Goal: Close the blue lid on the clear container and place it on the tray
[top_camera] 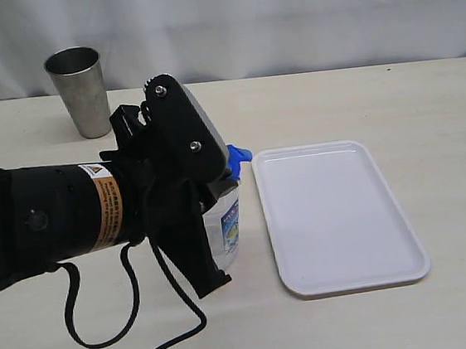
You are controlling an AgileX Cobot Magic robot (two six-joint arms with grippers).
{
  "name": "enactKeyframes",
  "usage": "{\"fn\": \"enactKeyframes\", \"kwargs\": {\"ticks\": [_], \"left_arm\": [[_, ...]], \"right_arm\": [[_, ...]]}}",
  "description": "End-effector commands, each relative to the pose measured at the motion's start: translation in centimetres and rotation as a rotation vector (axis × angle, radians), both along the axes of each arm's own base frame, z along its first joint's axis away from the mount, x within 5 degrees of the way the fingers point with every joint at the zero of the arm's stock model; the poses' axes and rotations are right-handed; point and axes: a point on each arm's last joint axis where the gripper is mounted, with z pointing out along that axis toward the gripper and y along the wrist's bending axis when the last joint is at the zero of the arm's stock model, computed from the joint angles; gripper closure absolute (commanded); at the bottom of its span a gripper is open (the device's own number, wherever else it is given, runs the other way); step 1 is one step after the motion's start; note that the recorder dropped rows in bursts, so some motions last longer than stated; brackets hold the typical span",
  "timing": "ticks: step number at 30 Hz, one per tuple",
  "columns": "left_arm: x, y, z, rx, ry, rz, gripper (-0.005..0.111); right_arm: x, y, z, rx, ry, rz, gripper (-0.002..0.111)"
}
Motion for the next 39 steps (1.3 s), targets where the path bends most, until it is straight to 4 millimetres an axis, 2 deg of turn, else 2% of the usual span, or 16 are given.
{"fn": "enactKeyframes", "kwargs": {"ticks": [1,7,14,26,34,39], "left_arm": [[-0.1,-0.1,0.1,-0.025,0.014,0.005,0.107],[-0.1,0.0,0.1,-0.019,0.010,0.004,0.106],[0.0,0.0,0.1,-0.012,0.011,0.012,0.079],[-0.1,0.0,0.1,-0.036,0.043,0.037,0.056],[-0.8,-0.4,0.0,-0.021,0.053,0.030,0.055],[-1.4,-0.1,0.8,-0.020,0.032,0.031,0.055]], "right_arm": [[0.0,0.0,0.1,0.002,-0.016,0.003,0.104],[0.0,0.0,0.1,0.002,-0.016,0.003,0.104],[0.0,0.0,0.1,0.002,-0.016,0.003,0.104],[0.0,0.0,0.1,0.002,-0.016,0.003,0.104],[0.0,0.0,0.1,0.002,-0.016,0.003,0.104],[0.0,0.0,0.1,0.002,-0.016,0.003,0.104]]}}
